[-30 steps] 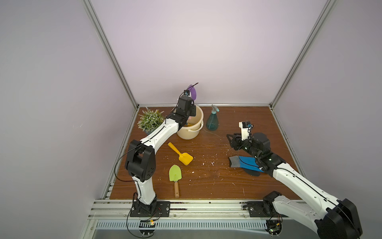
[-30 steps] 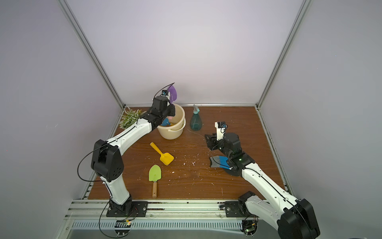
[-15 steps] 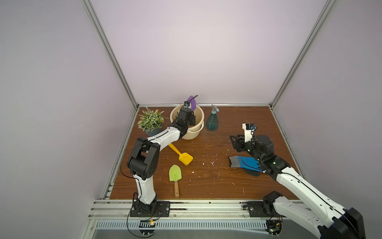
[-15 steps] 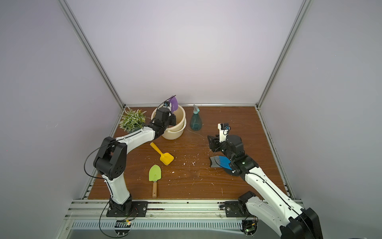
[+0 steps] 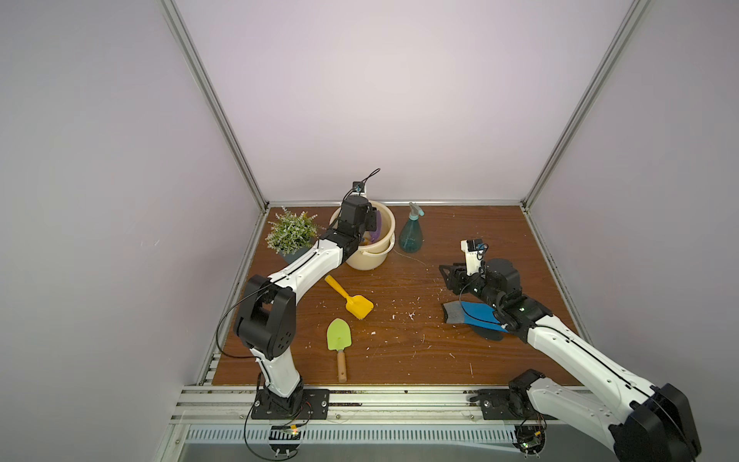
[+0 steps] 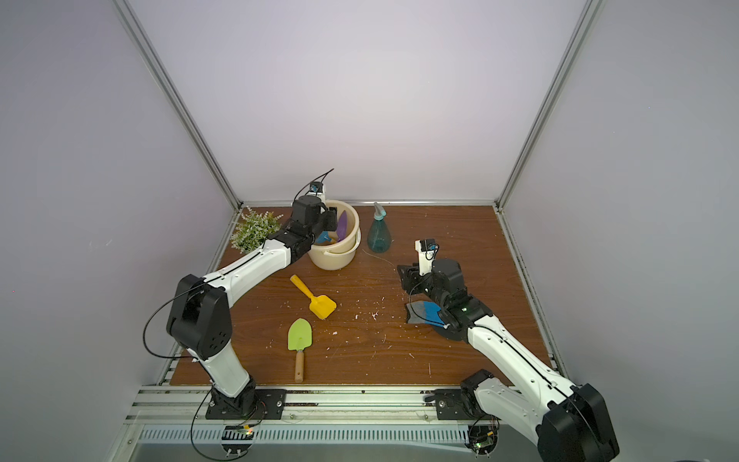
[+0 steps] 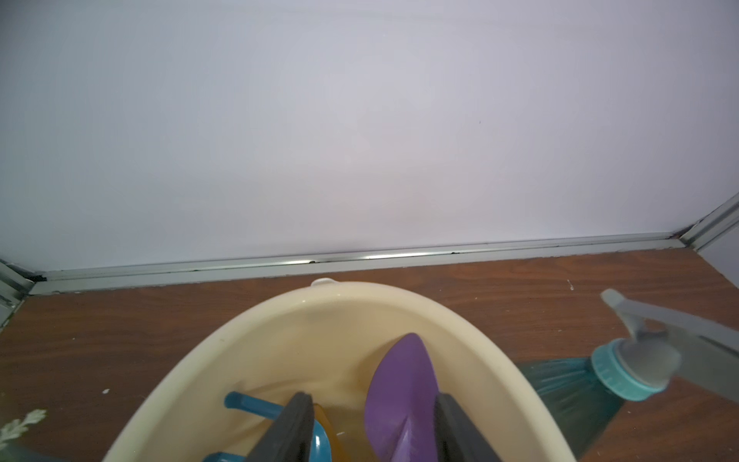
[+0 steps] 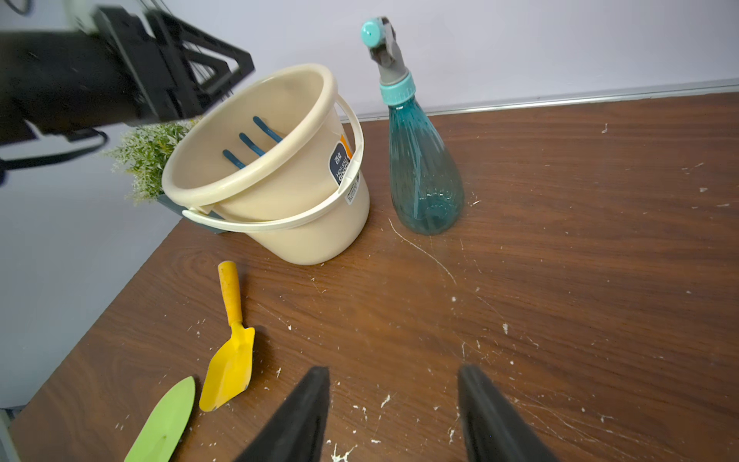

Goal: Organize the gardening tools
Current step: Place the gardening tool in the container, then pick up the gardening tool from the center of the board.

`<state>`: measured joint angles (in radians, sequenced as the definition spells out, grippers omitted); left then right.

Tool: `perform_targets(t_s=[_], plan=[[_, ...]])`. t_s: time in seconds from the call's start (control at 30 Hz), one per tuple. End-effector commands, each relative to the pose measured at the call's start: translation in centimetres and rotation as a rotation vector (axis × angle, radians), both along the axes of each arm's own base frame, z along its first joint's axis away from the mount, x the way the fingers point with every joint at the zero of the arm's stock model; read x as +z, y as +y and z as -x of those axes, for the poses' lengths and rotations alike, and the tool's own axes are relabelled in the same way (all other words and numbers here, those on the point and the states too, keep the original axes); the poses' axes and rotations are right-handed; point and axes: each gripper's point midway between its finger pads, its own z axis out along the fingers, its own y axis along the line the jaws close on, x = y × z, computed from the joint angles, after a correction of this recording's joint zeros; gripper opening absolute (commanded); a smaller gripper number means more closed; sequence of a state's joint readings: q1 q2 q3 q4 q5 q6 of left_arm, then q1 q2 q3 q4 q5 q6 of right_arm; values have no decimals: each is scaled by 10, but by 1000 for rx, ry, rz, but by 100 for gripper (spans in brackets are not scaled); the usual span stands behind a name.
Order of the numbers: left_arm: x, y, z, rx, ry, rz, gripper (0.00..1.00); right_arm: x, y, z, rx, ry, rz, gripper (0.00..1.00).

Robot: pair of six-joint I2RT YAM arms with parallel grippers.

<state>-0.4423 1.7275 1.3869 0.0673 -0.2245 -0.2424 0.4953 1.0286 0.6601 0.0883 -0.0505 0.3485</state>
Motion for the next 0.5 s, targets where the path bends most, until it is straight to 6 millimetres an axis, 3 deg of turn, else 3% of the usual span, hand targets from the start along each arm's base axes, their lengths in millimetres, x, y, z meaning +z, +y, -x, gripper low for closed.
perform_targets(t_s=[0.0,0.27,0.47], plan=[[26,11,22,-7,10,2,54,30,16,-10,48,-70,-60,58],[13,38,82,32,107,28,57,23,42,-20,126,-48,-61,58],[-20,51,129,66,206,66,61,17,57,-24,168,-31,-67,58]])
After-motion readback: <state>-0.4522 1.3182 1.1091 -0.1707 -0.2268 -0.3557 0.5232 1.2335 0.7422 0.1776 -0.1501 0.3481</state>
